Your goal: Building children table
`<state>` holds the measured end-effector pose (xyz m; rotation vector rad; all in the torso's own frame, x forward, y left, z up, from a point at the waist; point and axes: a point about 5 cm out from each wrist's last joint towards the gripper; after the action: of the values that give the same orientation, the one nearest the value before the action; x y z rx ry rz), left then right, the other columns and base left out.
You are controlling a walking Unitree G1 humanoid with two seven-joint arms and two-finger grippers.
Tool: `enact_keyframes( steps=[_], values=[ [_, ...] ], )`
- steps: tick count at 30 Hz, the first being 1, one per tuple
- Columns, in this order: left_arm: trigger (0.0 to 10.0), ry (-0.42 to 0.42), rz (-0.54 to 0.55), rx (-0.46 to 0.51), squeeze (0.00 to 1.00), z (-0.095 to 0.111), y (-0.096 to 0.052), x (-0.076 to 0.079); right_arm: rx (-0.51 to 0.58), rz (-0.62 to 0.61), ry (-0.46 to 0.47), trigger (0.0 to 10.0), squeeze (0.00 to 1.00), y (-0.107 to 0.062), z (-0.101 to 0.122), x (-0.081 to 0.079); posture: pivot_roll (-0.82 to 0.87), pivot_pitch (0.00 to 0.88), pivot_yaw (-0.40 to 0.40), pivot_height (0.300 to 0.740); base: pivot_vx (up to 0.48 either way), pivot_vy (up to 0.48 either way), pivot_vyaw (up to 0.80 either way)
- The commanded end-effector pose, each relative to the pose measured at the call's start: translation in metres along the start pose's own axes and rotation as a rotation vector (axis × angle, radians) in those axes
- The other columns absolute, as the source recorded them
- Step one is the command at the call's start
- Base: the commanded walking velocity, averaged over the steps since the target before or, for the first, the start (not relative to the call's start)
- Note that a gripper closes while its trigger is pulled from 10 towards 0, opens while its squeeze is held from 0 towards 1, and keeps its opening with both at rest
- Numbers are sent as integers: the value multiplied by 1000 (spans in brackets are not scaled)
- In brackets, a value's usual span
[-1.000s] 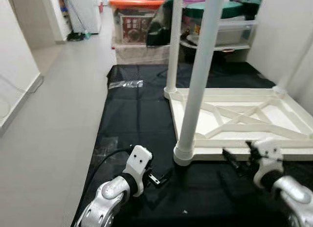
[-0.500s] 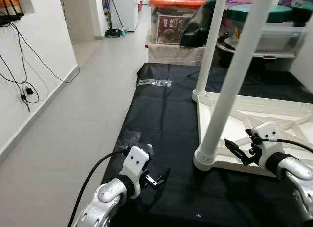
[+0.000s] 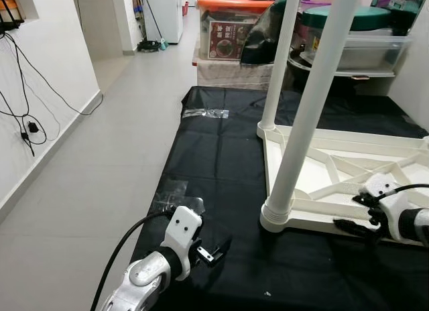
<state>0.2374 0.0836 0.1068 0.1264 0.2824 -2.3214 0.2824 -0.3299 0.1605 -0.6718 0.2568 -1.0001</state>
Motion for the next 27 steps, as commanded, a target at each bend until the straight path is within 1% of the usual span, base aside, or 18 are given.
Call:
enact_keyframes(
  steps=[1, 2, 3, 4, 5, 6, 7, 8, 9, 10, 11, 13, 14, 16, 17, 19, 23, 27],
  values=[
    [10000, -10, -18, 4, 0, 2, -3, 2, -17, 45, -28, 10000, 0, 2, 3, -2, 176, 14, -74, 740, 0, 0, 0],
    [10000, -10, -18, 4, 0, 2, -3, 2, -17, 45, -28, 10000, 0, 2, 3, -2, 176, 14, -74, 740, 0, 0, 0],
    [10000, -13, -20, 7, 0, 3, -4, 3, -24, 80, -41, 10000, 0, 6, 5, -4, 178, 17, -73, 740, 0, 0, 0],
    [10000, -13, -20, 7, 0, 3, -4, 3, -24, 80, -41, 10000, 0, 6, 5, -4, 178, 17, -73, 740, 0, 0, 0],
    [10000, -17, -20, 5, 0, 3, -6, 3, -37, 123, -53, 10000, 0, 11, 6, -7, 181, 22, -77, 740, 0, 0, 0],
    [10000, -17, -20, 5, 0, 3, -6, 3, -37, 123, -53, 10000, 0, 11, 6, -7, 181, 22, -77, 740, 0, 0, 0],
    [10000, -20, -20, 4, 0, 4, -8, 4, -54, 154, -82, 10000, 0, 19, 6, -12, 188, 37, -81, 740, 0, 0, 0],
    [10000, -20, -20, 4, 0, 4, -8, 4, -54, 154, -82, 10000, 0, 19, 6, -12, 188, 37, -81, 740, 0, 0, 0],
    [10000, -22, -19, 3, 0, 4, -10, 4, -67, 178, -106, 10000, 0, 28, 7, -17, 190, 48, -82, 740, 0, 0, 0],
    [10000, -22, -19, 3, 0, 4, -10, 4, -67, 178, -106, 10000, 0, 28, 7, -17, 190, 48, -82, 740, 0, 0, 0],
    [10000, -24, -18, 0, 0, 5, -12, 5, -81, 213, -131, 10000, 0, 36, 9, -23, 195, 57, -83, 740, 0, 0, 0],
    [10000, -27, -18, -2, 0, 7, -14, 6, -96, 254, -155, 10000, 0, 42, 12, -28, 195, 66, -83, 740, 0, 0, 0],
    [10000, -31, -18, -4, 0, 8, -15, 7, -110, 274, -171, 7373, 0, 45, 12, -31, 190, 79, -83, 740, 0, 0, 0],
    [10000, -34, -18, -5, 0, 8, -16, 7, -119, 285, -182, 7373, 0, 48, 12, -32, 190, 79, -83, 740, 0, 0, 0],
    [10000, -38, -19, -6, 0, 9, -16, 8, -142, 305, -198, 0, 0, 51, 10, -35, 189, 89, -84, 740, 0, 0, 0],
    [10000, -40, -20, -7, 0, 9, -17, 8, -165, 325, -219, 0, 0, 54, 7, -38, 194, 95, -86, 740, 0, 0, 0],
    [10000, -45, -19, -10, 0, 10, -18, 8, -183, 352, -234, 0, 0, 57, 5, -41, 194, 95, -86, 740, 0, 0, 0],
    [10000, -50, -18, -15, 0, 10, -19, 8, -173, 379, -249, 0, 0, 60, 9, -43, 191, 102, -86, 740, 0, 0, 0]
  ],
)
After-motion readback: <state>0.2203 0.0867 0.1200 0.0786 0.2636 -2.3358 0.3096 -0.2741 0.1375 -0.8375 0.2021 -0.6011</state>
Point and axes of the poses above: a point about 5 cm out from each wrist's last joint towards the gripper, its own y axis pointing out of the wrist towards the gripper, its own z axis along the axis of the wrist's last joint, x = y × z, and after that the axes turned 12 degrees about y, right-handed
